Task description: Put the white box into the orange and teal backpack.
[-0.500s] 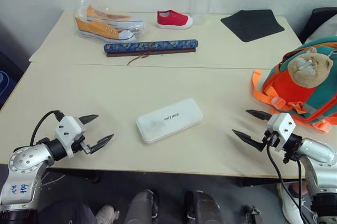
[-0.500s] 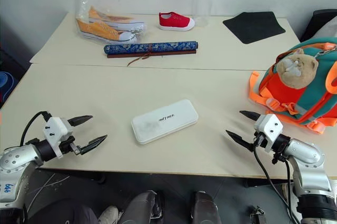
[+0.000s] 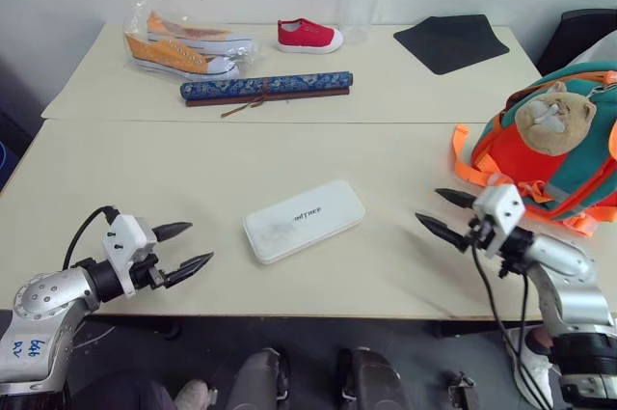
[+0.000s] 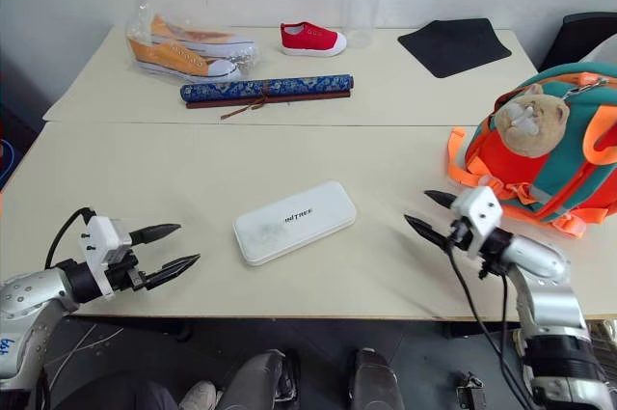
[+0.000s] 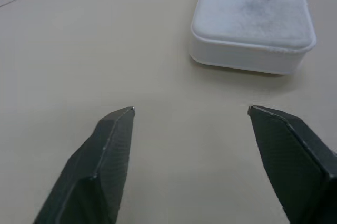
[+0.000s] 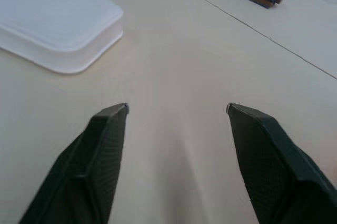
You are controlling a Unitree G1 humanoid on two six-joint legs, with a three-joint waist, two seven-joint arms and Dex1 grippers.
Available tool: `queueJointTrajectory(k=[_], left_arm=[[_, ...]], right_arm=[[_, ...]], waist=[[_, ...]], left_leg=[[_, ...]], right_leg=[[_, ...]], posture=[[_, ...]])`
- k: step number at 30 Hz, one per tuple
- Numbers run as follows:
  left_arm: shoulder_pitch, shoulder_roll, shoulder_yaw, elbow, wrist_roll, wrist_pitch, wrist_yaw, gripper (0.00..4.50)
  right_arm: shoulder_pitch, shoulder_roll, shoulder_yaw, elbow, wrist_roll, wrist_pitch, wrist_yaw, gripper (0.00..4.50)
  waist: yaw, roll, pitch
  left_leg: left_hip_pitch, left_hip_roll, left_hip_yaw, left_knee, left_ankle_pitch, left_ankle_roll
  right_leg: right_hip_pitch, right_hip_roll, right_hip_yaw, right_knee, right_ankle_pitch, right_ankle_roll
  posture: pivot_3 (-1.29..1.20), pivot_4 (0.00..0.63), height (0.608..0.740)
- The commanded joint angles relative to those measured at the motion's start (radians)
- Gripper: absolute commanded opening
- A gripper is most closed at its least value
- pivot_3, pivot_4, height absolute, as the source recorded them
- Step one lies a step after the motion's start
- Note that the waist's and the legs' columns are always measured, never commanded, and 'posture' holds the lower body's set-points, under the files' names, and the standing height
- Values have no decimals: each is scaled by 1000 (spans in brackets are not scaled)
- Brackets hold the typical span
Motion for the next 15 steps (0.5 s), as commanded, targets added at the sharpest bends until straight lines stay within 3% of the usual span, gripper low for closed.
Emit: queueJointTrajectory(k=[1,6,8,15], left_arm=[[43,-66,-12,-120,4,39,102,2266],[39,-161,-104,-202,60,92,230,689],[18,-179,-131,-205,81,111,266,91],[-39,-229,-200,-198,114,249,375,18]], right_arm=[[-43,18,29,-39,-8,85,-46,1688],[-79,71,109,-53,-78,111,-101,0],[-91,95,128,-55,-96,119,-124,0],[-140,165,189,1,-135,117,-139,0]], waist=[[3,0,0],[15,0,0],[14,0,0],[8,0,0]], left_leg=[[0,0,0,0,0,0],[-1,0,1,3,-1,2],[-1,0,1,3,-1,1],[-1,0,1,2,0,1]], right_leg=[[0,0,0,0,0,0],[1,0,0,0,0,0],[1,0,0,0,0,0],[0,1,0,1,0,0]], posture=[[0,150,740],[0,150,740],[0,150,740],[0,150,740]])
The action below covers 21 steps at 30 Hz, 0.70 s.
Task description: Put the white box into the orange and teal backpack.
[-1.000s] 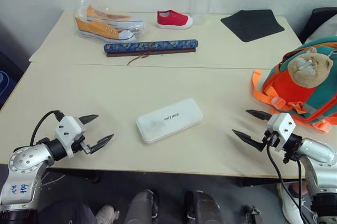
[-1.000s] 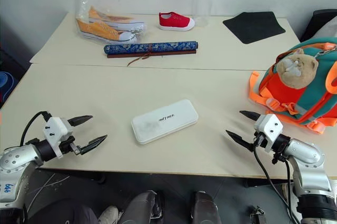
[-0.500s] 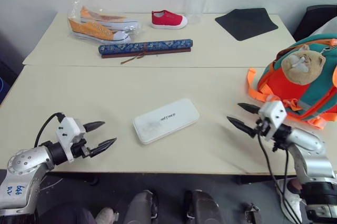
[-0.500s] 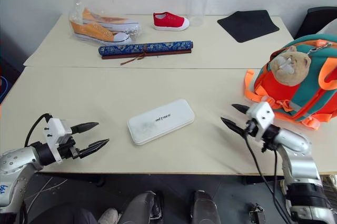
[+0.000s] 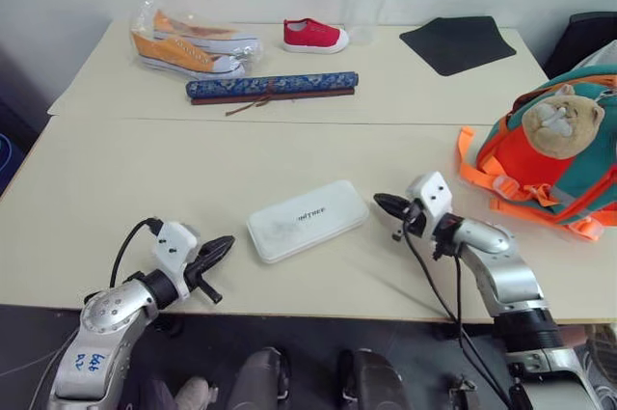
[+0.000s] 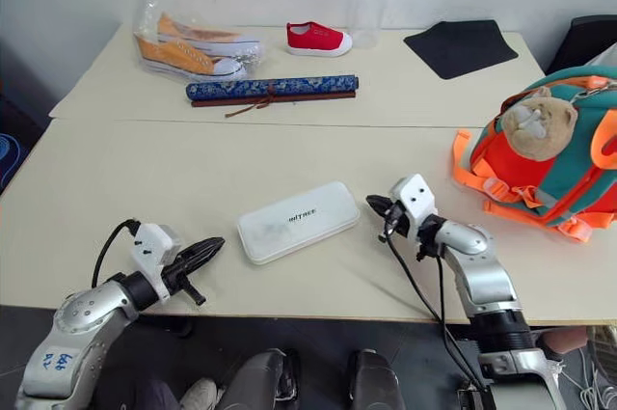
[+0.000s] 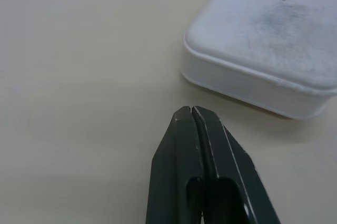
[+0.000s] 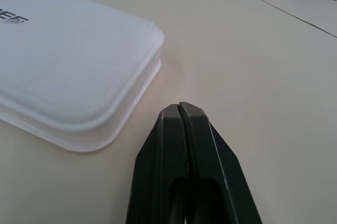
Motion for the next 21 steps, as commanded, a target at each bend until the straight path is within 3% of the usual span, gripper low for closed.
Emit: queueJointTrajectory(k=[1,6,13,21], left_arm=[[-12,-29,-24,-30,7,24,37,18],[-41,-43,-52,-28,17,6,31,18],[-82,-15,-93,6,35,-21,-35,18],[-43,28,-66,18,43,-30,-60,18]], right_arm=[[-36,25,19,28,-7,-23,8,0],[-56,27,46,35,19,-5,97,0],[58,-65,8,-133,82,73,191,0],[126,-125,-22,-215,103,122,189,0]], waist=[[0,0,0],[3,0,0],[8,0,0],[2,0,0]], left_leg=[[0,0,0,0,0,1],[0,0,0,0,2,4],[0,0,0,0,0,1],[0,1,0,0,-1,-1]], right_leg=[[0,0,0,0,0,0],[0,0,0,0,0,0],[0,0,0,-1,0,0],[0,1,0,-1,0,0]], posture=[[0,150,740],[0,150,740],[0,150,740],[0,150,740]])
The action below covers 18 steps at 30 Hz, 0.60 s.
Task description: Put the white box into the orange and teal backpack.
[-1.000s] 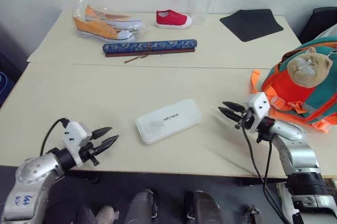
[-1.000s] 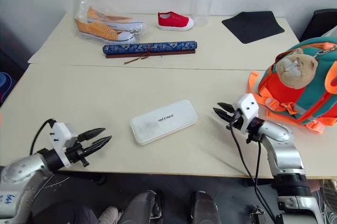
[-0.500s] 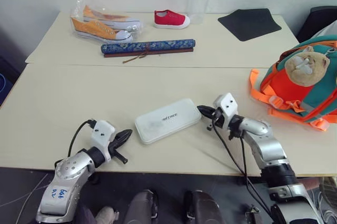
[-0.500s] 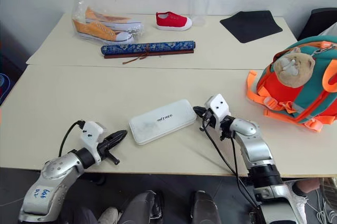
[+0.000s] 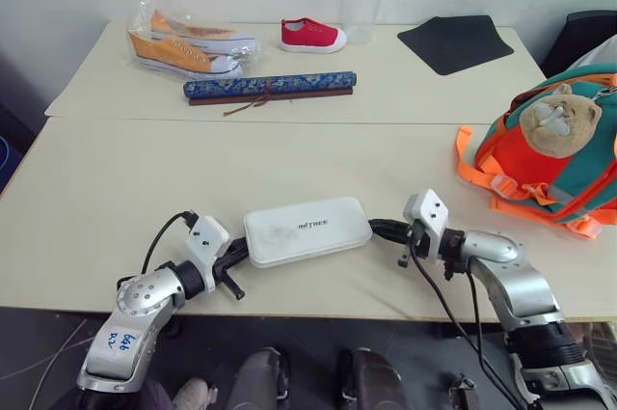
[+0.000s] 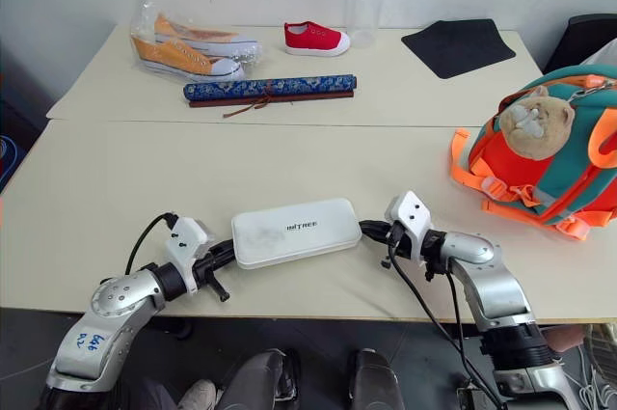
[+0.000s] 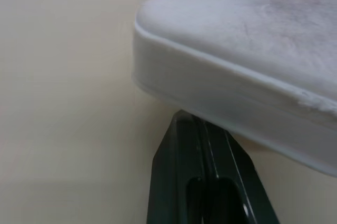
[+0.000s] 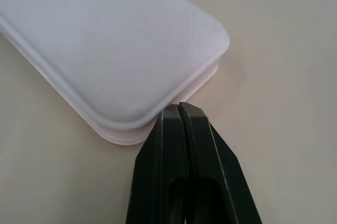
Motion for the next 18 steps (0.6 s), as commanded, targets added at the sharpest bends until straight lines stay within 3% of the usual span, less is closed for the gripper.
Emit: queueJointTrajectory(k=[1,8,18], left_arm=[[51,26,66,-23,-2,-22,-2,18],[130,-1,156,-99,-77,-32,5,18],[28,-36,32,-46,-11,20,46,18]], right_arm=[[10,-15,-35,-43,21,0,-6,0],[8,-15,-46,-16,12,-21,-4,0],[-18,-9,-21,15,5,-37,17,0]], waist=[[1,0,0],[2,0,0],[14,0,0]], left_leg=[[0,0,0,0,0,0],[0,0,0,1,-1,1],[0,0,0,1,0,1]], right_leg=[[0,0,0,0,0,0],[0,-1,0,-1,0,0],[0,0,0,0,0,0]], posture=[[0,150,740],[0,150,740],[0,150,740]])
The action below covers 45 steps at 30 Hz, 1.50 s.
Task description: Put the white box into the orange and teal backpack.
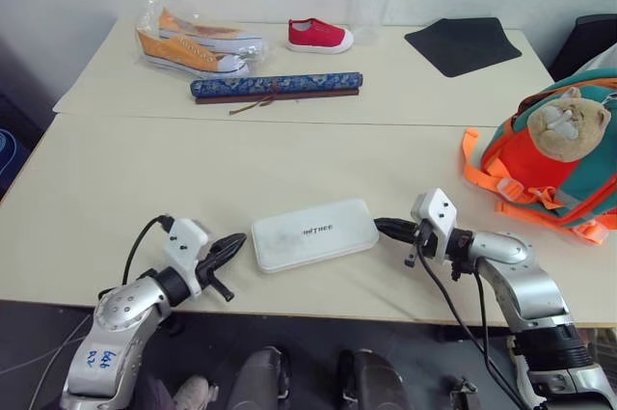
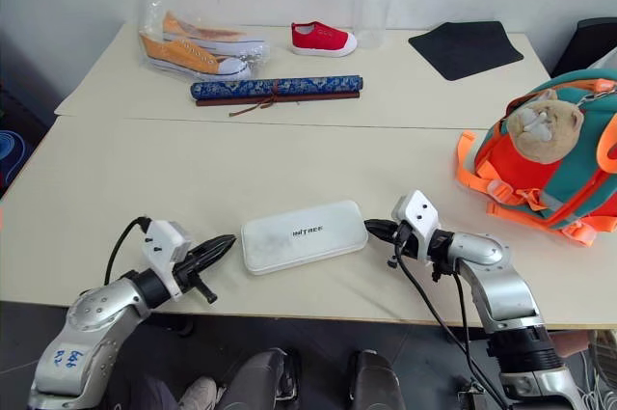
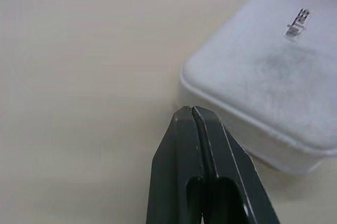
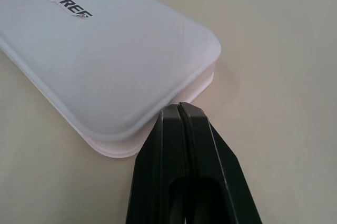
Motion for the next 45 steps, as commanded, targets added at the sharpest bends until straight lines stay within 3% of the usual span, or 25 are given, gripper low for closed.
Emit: queueJointTrajectory(k=[1,16,23,26,31,34,36,39,45], left_arm=[[-17,4,-26,20,25,24,17,18],[-113,-6,-116,64,23,-11,-62,18],[-100,30,-94,82,27,24,-69,18],[-98,62,-9,74,-75,142,-99,571],[-185,163,167,94,-447,689,-143,2146],[-322,252,191,206,-560,1018,-169,3049],[-422,257,195,302,-602,1132,-186,3635],[-555,239,86,421,-594,1188,-129,4486],[-693,126,35,636,-635,1188,-43,4486]], right_arm=[[-9,-6,2,-19,9,-9,15,0],[168,-119,-86,-203,60,128,0,0],[208,-145,-138,-194,56,121,-31,0],[206,-157,-147,-181,57,113,-21,0],[186,-172,-151,-150,56,102,-3,0],[162,-185,-139,-121,47,80,25,0],[145,-193,-127,-101,41,66,43,0],[115,-202,-109,-64,28,45,68,0],[75,-188,-72,-20,4,12,92,0]], waist=[[-1,0,0],[14,0,0],[14,0,0],[13,0,0],[12,0,0],[13,0,0],[14,0,0],[16,-1,1],[16,-1,1]], left_leg=[[0,0,0,0,0,0],[0,0,0,0,-1,0],[0,0,0,0,0,0],[0,0,0,0,0,0],[0,1,-1,0,0,-1],[0,0,-1,1,1,-1],[0,0,-1,1,1,0],[0,0,-1,1,1,-1],[1,-1,0,2,4,2]], right_leg=[[0,0,0,0,0,0],[0,0,0,-1,0,0],[0,0,0,-1,0,0],[0,0,0,-1,0,0],[0,0,0,0,0,0],[0,0,0,1,0,0],[1,1,0,1,0,0],[1,1,0,1,0,0],[1,1,1,1,0,0]], posture=[[0,150,740],[0,150,740],[0,150,740],[0,150,740],[0,150,740],[0,150,740],[0,150,740],[0,150,740],[0,150,740]])
